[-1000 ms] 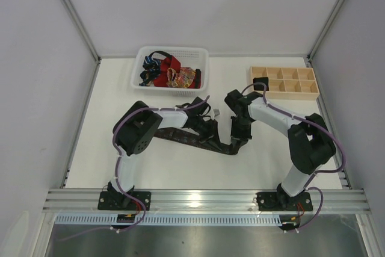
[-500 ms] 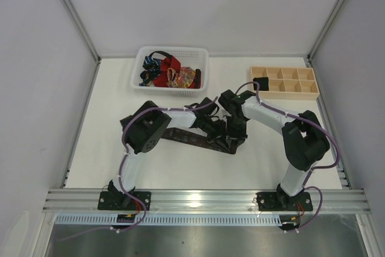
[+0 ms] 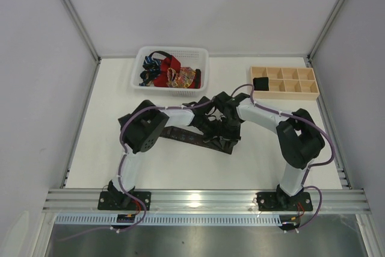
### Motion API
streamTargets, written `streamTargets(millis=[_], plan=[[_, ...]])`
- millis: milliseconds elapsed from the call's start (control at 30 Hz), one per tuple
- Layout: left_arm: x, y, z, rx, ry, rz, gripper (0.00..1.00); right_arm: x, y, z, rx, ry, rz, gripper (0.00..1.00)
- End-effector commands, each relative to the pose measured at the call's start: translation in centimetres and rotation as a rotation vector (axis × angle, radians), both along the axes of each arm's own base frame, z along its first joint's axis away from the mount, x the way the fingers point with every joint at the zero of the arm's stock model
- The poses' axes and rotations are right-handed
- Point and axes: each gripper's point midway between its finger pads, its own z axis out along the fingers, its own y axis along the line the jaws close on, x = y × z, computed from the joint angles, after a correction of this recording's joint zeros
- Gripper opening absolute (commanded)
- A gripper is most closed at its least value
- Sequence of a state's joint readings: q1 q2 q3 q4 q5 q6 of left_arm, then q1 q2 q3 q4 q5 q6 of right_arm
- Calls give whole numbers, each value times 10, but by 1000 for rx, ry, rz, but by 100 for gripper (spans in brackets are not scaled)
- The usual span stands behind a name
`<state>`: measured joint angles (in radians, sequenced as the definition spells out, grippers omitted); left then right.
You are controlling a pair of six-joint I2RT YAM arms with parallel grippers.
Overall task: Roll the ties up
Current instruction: Roll the tie
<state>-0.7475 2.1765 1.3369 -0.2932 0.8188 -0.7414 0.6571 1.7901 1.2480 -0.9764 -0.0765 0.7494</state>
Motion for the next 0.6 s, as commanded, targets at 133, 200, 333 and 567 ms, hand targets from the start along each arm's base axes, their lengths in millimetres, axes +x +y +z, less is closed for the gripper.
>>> streamTargets(millis=[133,200,333,567], plan=[[9,43,-2,116,-157,-11,28,18,19,-14,29,-30,-24,28],[11,47,3,120,-180,-11,28,18,19,-18,23,-21,-21,28],[21,59,13,144,-234,-1,30,19,23,-21,30,-11,-11,28],[35,82,14,148,-234,65,29,26,30,-25,40,1,9,33]])
